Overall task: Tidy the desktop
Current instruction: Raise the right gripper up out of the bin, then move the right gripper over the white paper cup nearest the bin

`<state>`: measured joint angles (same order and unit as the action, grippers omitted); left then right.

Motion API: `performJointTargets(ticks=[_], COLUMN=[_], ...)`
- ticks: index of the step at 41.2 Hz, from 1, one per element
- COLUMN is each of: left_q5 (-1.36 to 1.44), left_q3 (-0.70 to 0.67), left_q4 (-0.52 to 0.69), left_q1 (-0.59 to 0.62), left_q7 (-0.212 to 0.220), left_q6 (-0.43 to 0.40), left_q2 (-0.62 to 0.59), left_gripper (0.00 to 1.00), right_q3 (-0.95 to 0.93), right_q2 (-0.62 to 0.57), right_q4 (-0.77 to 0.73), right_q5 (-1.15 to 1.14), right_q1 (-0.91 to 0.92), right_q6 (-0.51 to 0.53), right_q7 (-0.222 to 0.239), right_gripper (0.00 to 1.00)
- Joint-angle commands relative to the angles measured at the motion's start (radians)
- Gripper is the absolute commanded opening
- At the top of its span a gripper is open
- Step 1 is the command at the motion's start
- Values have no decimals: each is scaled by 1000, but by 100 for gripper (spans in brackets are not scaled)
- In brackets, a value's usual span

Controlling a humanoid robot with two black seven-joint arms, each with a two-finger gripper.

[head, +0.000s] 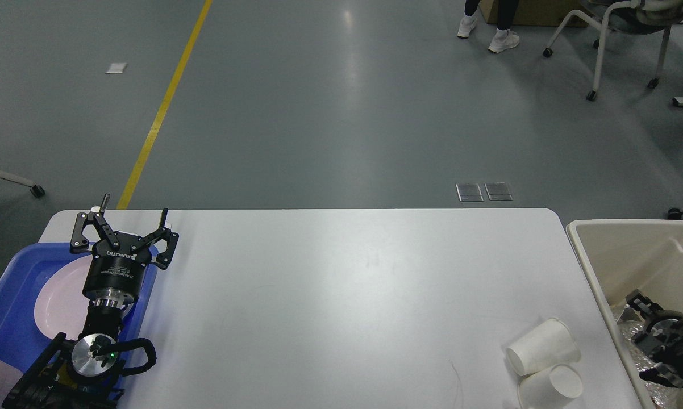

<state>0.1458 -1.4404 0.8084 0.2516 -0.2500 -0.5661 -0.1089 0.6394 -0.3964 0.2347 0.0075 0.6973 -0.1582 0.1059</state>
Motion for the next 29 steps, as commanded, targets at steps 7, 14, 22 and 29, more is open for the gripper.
performJointTargets(ticks=[7,14,22,29], left_q5=[0,0,0,0], left_q3=[0,0,0,0], left_q4=[0,0,0,0], left_q1=[0,0,0,0], left_q7=[0,0,0,0], left_q6=[0,0,-1,0], left_q2=[0,0,0,0], left_gripper=[96,96,96,96], right_q3=[325,508,635,634], right_q2=[-99,-93,37,152], right_q4=[302,570,824,894], right_q5=[-11,-12,-9,2], right_q1=[408,738,1123,1329], right_q6=[258,405,623,827], right_q7=[6,5,8,8], right_gripper=[100,100,100,100])
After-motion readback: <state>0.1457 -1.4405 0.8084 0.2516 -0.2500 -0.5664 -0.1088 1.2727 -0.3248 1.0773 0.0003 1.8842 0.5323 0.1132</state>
